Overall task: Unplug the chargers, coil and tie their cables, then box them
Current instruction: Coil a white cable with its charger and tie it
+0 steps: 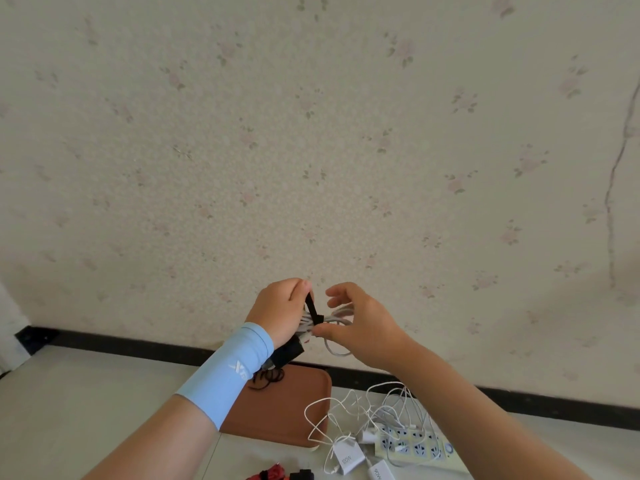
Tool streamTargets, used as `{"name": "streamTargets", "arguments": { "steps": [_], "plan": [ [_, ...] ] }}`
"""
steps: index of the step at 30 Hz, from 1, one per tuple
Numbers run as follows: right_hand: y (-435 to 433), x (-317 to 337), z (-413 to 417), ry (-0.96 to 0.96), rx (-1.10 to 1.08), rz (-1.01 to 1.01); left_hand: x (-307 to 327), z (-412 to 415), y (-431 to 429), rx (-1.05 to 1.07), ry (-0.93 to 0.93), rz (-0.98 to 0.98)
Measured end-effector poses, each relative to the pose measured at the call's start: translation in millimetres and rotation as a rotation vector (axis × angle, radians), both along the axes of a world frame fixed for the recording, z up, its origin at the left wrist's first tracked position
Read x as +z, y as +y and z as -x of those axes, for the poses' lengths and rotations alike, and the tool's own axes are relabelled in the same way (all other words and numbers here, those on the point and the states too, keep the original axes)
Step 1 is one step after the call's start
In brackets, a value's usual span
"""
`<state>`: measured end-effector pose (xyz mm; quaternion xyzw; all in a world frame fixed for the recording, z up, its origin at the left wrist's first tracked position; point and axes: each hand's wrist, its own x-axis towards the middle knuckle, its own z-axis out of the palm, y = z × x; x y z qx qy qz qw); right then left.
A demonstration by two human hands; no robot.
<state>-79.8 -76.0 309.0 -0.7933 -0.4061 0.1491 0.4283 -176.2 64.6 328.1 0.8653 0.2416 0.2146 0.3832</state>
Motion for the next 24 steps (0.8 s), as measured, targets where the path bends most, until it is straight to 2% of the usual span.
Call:
{"name": "streamTargets", "arguments": {
  "steps": [4,8,10,18,21,24],
  "plan": [
    [-8,4,-8,0.122,0.129,0.131,6,7,1,-0.157,0.104,-0.062],
    [-14,10,-12,0.125,0.148,0.121,13,18,12,-0.313,0.129,0.089],
    [-13,12,-14,0.12,0.134,0.097,14,21,16,-0.379,0.113,0.105],
    [-10,6,-15,0.007,0.14,0.039,7,15,8,-0.276,0.001,-0.032],
    [-9,8,-13,-0.088,0.12,-0.03,7,14,8,-0.239,-0.014,0.047],
    [-10,6,-13,-0.173,0.15,-0.076,2,11,8,-0.235,0.058,0.181]
  ]
}}
